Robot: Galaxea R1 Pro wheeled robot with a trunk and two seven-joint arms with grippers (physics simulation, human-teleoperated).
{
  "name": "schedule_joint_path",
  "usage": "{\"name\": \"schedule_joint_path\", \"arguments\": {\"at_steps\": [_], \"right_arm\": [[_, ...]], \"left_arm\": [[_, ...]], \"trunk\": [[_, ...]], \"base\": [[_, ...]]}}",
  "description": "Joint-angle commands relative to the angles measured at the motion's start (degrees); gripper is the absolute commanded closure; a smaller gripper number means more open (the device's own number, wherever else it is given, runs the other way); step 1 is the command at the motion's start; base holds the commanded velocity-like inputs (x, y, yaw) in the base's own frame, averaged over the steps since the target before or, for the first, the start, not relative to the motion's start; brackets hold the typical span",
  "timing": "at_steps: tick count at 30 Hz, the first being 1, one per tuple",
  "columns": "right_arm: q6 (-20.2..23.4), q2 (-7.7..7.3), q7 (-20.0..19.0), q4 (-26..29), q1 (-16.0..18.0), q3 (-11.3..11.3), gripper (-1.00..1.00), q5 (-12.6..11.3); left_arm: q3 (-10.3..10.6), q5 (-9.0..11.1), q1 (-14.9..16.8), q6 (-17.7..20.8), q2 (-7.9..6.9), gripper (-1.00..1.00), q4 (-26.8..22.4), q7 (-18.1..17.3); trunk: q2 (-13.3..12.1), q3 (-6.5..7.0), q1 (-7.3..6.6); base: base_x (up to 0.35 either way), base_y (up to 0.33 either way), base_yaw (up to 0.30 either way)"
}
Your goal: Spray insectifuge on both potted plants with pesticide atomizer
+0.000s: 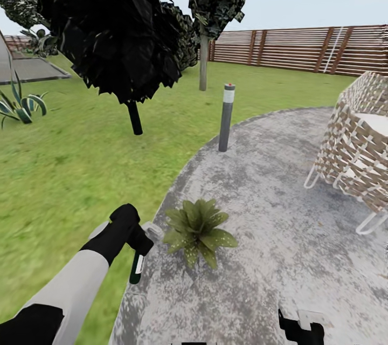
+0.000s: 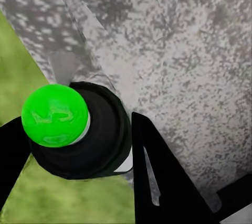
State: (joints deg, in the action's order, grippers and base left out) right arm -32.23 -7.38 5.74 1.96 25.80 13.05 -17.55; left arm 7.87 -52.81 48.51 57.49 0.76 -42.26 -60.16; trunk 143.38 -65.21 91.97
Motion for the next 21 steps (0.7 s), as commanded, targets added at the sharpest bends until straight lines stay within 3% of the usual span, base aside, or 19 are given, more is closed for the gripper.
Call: {"name": "schedule_joint_path", "arguments": {"at_steps": [1, 13, 21], "right_arm": [[-0.11, 0.0, 0.32, -0.02, 0.04, 0.49, -1.0, -0.21], [-0.11, 0.0, 0.32, -0.02, 0.04, 0.52, -1.0, -0.21], [-0.2, 0.0, 0.29, -0.02, 0.04, 0.57, -1.0, -0.21]], "left_arm": [[0.0, -0.59, 0.01, 0.25, -0.03, 1.0, -0.09, -0.57], [0.14, -0.05, -0.15, -0.06, -0.47, 1.0, 0.81, -0.65], [0.25, -0.23, -0.25, 0.09, -0.39, 1.0, 0.95, -0.66]], "trunk": [[0.02, 0.01, 0.01], [0.02, 0.7, 0.01], [0.02, 0.74, 0.01]], "base": [[0.167, 0.13, -0.245], [0.015, 0.018, -0.242], [0.0, 0.274, -0.026]]}}
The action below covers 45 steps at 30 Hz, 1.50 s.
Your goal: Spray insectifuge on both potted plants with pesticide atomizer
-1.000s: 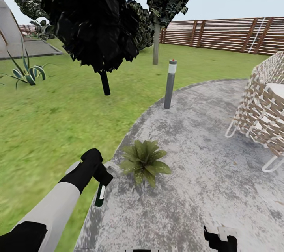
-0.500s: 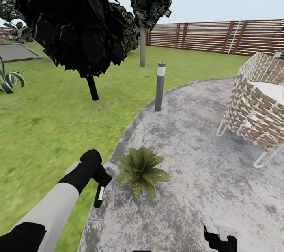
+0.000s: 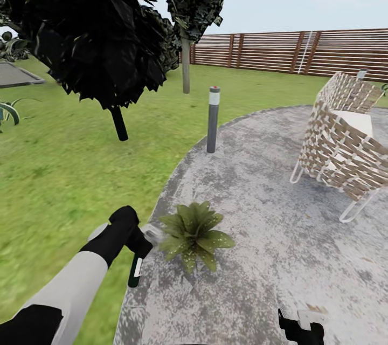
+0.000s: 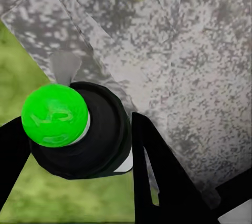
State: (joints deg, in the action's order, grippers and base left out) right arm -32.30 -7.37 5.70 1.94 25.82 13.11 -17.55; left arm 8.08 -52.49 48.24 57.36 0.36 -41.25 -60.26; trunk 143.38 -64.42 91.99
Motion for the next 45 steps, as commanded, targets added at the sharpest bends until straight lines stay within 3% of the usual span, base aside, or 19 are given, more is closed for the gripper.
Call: {"name": "schedule_joint_path", "arguments": {"at_steps": [1, 9, 20, 28, 37, 45], "right_arm": [[-0.13, -0.01, 0.33, -0.01, 0.02, 0.5, -1.0, -0.21], [0.02, 0.42, 0.28, -0.01, 0.02, 0.59, -1.0, -0.09], [0.05, 0.54, 0.28, -0.01, 0.02, 0.51, -1.0, -0.21], [0.05, 0.52, 0.36, 0.01, 0.02, 0.51, -1.0, -0.29], [-0.05, 0.22, 0.27, -0.01, 0.02, 0.51, -1.0, -0.12], [-0.04, 0.25, 0.28, -0.01, 0.02, 0.51, -1.0, -0.12]], "left_arm": [[-0.07, -0.49, 0.02, 0.25, -0.05, 1.0, -0.06, -0.56], [-0.16, -0.32, 0.01, 0.09, 0.07, 1.0, -0.13, -0.5], [-0.29, -0.28, 0.01, 0.13, -0.35, 1.0, -0.15, -0.43], [-0.18, -0.63, 0.01, 0.12, -0.71, 1.0, -0.15, -0.39], [0.05, -0.95, -0.04, 0.12, -0.46, 1.0, -0.07, -0.12], [0.21, -1.04, -3.4, -0.23, -0.1, 1.0, -0.14, 0.04]], "trunk": [[0.02, -0.05, -0.01], [0.02, -0.05, -0.01], [0.02, 0.01, -0.01], [0.02, 0.06, -0.01], [0.02, 0.06, -0.01], [0.02, 0.06, -0.01]], "base": [[0.0, 0.303, 0.0], [0.0, 0.26, -0.012], [0.0, 0.028, -0.239], [-0.005, 0.278, -0.252], [-0.015, 0.305, -0.023], [0.057, 0.135, -0.026]]}}
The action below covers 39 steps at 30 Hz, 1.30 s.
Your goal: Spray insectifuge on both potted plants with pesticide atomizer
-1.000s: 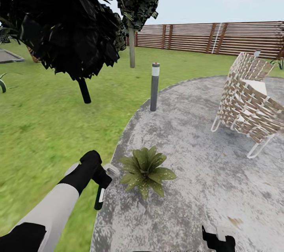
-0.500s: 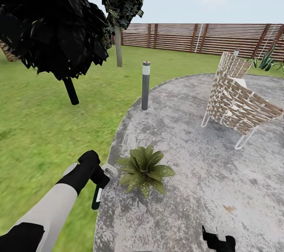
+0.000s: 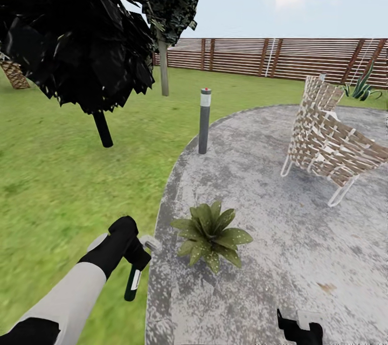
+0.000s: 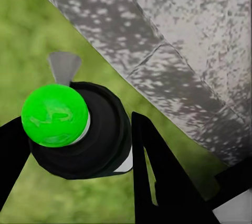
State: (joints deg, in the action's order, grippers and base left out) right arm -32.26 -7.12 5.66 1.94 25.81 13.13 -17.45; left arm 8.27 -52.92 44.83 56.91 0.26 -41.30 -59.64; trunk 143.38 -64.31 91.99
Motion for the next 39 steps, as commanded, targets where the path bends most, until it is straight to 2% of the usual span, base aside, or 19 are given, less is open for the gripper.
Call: {"name": "schedule_joint_path", "arguments": {"at_steps": [1, 15, 19, 21, 23, 28, 39], "right_arm": [[-0.06, 0.0, 0.31, -0.01, 0.03, 0.49, -1.0, -0.21], [-0.08, 0.09, 0.29, -0.01, 0.03, 0.55, -1.0, -0.21], [-0.09, 0.09, 0.25, -0.01, 0.03, 0.53, -1.0, -0.21], [-0.09, 0.06, 0.19, -0.01, 0.03, 0.53, -1.0, -0.21], [-0.09, 0.01, 0.15, -0.01, 0.03, 0.54, -1.0, -0.17], [-0.09, 0.04, 0.14, -0.01, 0.03, 0.56, -1.0, -0.13], [-0.09, 0.09, 0.22, -0.01, 0.03, 0.51, -1.0, -0.19]], "left_arm": [[0.03, -0.6, -0.44, 0.18, 0.0, 1.0, -0.09, -0.57], [-0.28, -0.61, -1.06, 0.25, -1.13, 1.0, -0.97, -0.41], [-0.32, -0.72, -1.06, 0.21, -1.44, 1.0, -0.97, -0.23], [-0.35, -0.7, -1.06, 0.25, -1.94, 1.0, -0.95, 1.42], [-0.35, -0.63, -1.06, 0.37, -2.21, 1.0, -0.78, 4.84], [-0.36, -0.13, -1.08, 0.33, -2.16, 1.0, -0.31, 5.8], [-0.36, 0.1, -1.1, 0.31, -1.6, 1.0, -0.17, 5.84]], "trunk": [[0.02, -0.05, -0.01], [0.02, -0.05, -0.01], [0.02, -0.05, -0.01], [0.02, -0.05, -0.01], [0.02, -0.05, -0.01], [0.02, -0.05, -0.01], [0.02, 0.09, -0.01]], "base": [[0.005, 0.006, -0.199], [0.001, 0.001, -0.255], [0.0, 0.0, -0.091], [0.0, 0.0, -0.013], [0.0, 0.0, -0.003], [0.0, 0.042, 0.0], [0.021, 0.283, -0.072]]}}
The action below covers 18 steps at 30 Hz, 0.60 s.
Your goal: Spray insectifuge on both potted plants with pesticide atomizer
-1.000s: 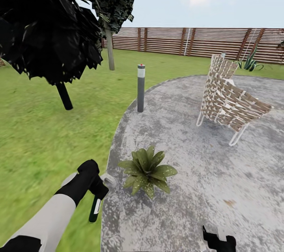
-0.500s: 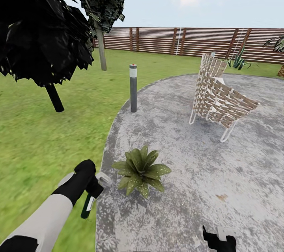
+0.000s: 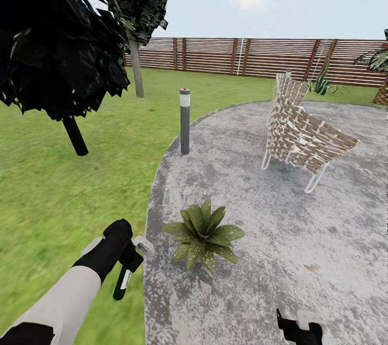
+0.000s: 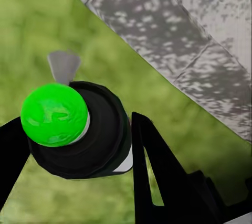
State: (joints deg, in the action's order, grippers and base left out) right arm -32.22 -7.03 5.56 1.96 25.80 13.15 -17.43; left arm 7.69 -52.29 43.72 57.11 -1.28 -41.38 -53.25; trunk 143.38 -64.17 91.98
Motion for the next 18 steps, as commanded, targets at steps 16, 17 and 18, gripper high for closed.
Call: {"name": "schedule_joint_path", "arguments": {"at_steps": [16, 17, 18], "right_arm": [[-0.14, -0.08, 0.41, -0.03, 0.04, 0.48, -1.0, -0.23], [-0.13, -0.08, 0.35, -0.03, 0.04, 0.53, -1.0, -0.16], [-0.13, -0.08, 0.34, -0.03, 0.04, 0.51, -1.0, -0.15]], "left_arm": [[-0.05, 2.36, -2.85, -0.43, 0.41, 1.0, -0.87, -0.39], [-3.52, 3.46, -2.85, -2.17, 0.52, 1.0, -0.92, -0.3], [-3.99, 3.55, -2.85, -2.48, 0.52, 1.0, -0.95, -0.29]], "trunk": [[0.02, 0.22, 0.0], [0.02, 0.22, 0.0], [0.02, 0.22, 0.0]], "base": [[0.016, 0.024, -0.099], [0.0, 0.0, 0.0], [0.0, 0.0, 0.0]]}}
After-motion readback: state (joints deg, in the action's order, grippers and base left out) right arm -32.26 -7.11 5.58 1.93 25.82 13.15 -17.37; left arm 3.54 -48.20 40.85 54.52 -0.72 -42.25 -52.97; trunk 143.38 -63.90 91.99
